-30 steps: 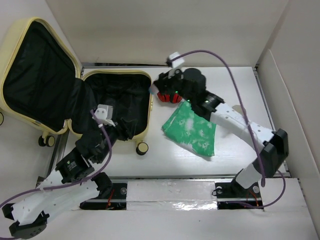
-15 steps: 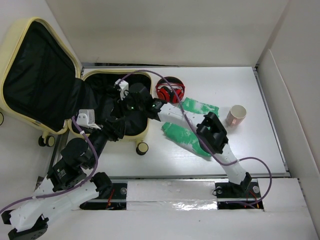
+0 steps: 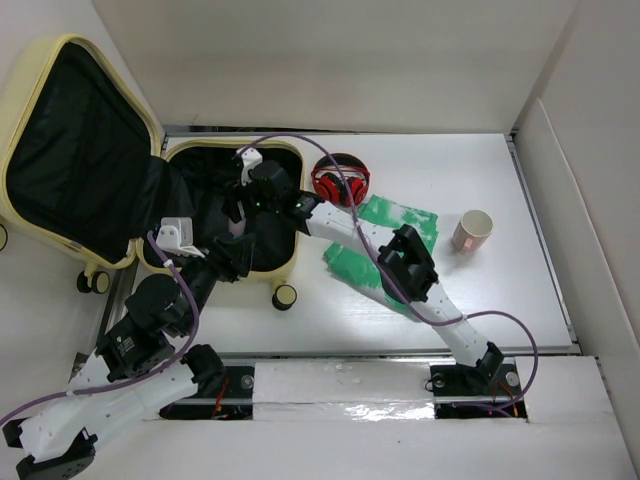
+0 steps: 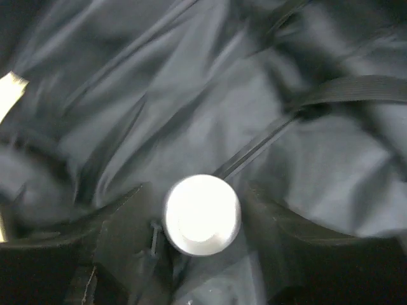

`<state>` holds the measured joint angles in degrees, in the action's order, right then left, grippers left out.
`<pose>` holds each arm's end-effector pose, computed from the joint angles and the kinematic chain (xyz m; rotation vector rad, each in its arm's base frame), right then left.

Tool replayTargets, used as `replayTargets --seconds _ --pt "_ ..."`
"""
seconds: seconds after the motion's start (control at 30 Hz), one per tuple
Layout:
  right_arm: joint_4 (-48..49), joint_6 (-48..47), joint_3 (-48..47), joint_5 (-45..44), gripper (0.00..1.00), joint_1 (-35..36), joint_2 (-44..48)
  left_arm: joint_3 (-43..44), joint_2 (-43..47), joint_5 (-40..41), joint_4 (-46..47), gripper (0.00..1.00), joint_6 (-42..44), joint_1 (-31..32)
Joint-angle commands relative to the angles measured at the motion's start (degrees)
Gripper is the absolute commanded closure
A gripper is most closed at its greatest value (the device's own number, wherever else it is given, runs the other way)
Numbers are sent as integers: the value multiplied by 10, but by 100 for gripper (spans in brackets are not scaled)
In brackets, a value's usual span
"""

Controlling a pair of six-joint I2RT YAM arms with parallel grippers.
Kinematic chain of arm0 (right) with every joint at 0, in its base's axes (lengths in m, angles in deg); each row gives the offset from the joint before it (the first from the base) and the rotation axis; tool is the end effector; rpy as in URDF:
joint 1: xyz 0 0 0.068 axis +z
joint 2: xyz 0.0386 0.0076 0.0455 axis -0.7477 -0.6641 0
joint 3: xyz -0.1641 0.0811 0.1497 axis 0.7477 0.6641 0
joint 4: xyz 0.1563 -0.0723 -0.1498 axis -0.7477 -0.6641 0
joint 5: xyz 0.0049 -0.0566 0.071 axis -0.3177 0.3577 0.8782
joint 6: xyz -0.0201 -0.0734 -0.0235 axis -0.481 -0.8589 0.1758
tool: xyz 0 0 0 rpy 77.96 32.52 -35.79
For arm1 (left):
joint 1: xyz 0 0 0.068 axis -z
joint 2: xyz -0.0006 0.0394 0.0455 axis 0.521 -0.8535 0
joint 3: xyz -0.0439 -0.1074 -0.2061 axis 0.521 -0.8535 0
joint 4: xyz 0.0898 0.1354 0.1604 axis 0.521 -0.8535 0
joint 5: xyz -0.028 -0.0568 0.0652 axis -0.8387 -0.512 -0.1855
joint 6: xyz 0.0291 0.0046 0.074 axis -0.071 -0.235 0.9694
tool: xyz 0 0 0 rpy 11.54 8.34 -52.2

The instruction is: Pack the luggage

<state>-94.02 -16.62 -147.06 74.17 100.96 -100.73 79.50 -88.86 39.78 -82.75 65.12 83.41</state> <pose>0.3290 0.4412 0.2165 -0.7373 1.8600 0.8591 0.0982 -0.0694 0.3570 -0.0414 1.4743 -0.6550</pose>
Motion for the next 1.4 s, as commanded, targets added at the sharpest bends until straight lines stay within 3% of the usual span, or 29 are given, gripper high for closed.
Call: replayTargets --seconds 0.0,0.1,0.2,0.37,0.47,0.53,0.57,0.67,0.8,0.9,1.0,1.1,1.17,1.2,1.23,1.33,1.37 --pt "84 5 -69 -100 23 -25 -11 1 -10 8 9 49 -3 -2" --pt "73 13 -109 -68 7 -42 -20 0 -12 17 12 48 -2 -2" --pt "79 4 -102 -39 2 -54 11 1 -17 14 12 47 -2 -2" --pt "126 -22 50 -26 2 -65 155 4 -44 11 17 47 1 -2" --pt "135 -37 144 -22 11 -76 243 10 -71 8 12 48 -2 -2" --pt "153 -51 204 -37 29 -82 292 12 -87 7 12 52 -6 -9" --pt "160 -57 237 -38 54 -82 318 11 -94 -11 16 54 -6 -15" --pt "184 -68 375 -55 100 -93 424 12 -125 -64 24 67 -14 -45" --pt "216 -82 590 -125 100 -112 584 32 -190 -81 24 76 -41 -51" --pt "193 -70 665 -141 100 -139 652 41 -228 -108 21 74 -53 -51" --pt "179 -52 760 -146 100 -171 737 69 -288 -146 24 86 -46 -51" --pt "160 -49 820 -150 89 -212 810 121 -373 -162 65 91 -67 25" --pt "142 -52 834 -144 80 -231 841 165 -462 -144 68 88 -89 68" --pt "138 -57 843 -139 69 -250 868 174 -486 -117 59 85 -119 90" --pt "123 -63 846 -137 65 -258 879 176 -520 -110 60 76 -140 90" --pt "90 -62 849 -125 51 -279 913 122 -537 -116 112 58 -219 85" --pt "89 -59 852 -123 49 -279 920 96 -537 -115 122 56 -236 85"
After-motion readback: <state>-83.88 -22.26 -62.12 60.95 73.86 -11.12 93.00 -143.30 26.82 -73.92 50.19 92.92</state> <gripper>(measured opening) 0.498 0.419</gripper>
